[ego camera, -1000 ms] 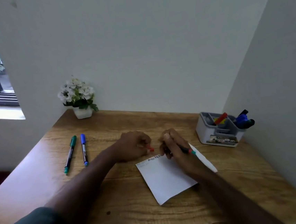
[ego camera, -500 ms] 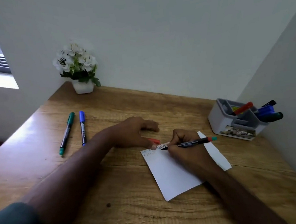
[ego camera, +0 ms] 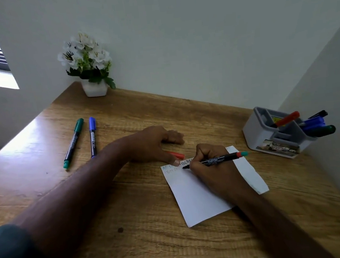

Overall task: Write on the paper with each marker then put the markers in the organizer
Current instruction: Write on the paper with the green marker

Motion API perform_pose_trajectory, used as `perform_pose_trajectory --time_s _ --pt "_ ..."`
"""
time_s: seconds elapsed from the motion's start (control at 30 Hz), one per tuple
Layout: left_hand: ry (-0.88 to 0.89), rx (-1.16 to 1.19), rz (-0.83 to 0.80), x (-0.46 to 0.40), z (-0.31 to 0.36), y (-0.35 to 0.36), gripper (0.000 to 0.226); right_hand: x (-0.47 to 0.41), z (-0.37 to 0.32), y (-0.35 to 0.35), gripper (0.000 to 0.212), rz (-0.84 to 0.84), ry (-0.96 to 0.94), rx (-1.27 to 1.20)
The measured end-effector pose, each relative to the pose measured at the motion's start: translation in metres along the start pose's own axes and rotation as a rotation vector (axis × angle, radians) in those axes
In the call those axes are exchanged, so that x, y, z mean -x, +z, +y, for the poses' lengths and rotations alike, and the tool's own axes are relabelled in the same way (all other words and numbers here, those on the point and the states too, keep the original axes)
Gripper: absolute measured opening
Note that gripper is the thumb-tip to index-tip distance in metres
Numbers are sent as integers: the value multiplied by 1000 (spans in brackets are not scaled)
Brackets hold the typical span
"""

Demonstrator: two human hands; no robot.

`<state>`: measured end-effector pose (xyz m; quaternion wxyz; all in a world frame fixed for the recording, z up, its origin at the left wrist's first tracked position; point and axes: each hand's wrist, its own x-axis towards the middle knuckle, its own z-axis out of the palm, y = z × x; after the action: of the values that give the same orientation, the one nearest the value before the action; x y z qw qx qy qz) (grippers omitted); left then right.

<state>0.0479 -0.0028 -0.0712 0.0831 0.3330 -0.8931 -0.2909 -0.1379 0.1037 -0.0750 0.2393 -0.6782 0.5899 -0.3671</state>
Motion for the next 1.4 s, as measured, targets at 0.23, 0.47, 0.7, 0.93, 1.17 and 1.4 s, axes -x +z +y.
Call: perform_pose_trajectory --time_s 0.23,0.47,0.7,0.93,1.17,1.4 --pt "-3 14 -8 0 0 0 72 0 0 1 31 -17 -16 15" --pt "-5 19 2 1 0 1 73 -1 2 2 35 3 -19 23" --pt "-2 9 -1 0 0 1 73 0 2 1 32 9 -16 -25" --pt "0 14 -10 2 2 0 73 0 3 1 37 33 -25 -10" --pt "4 -5 -11 2 4 -1 72 0 4 1 37 39 -26 4" --pt "-1 -17 -15 1 2 0 72 -1 2 3 35 37 -11 15"
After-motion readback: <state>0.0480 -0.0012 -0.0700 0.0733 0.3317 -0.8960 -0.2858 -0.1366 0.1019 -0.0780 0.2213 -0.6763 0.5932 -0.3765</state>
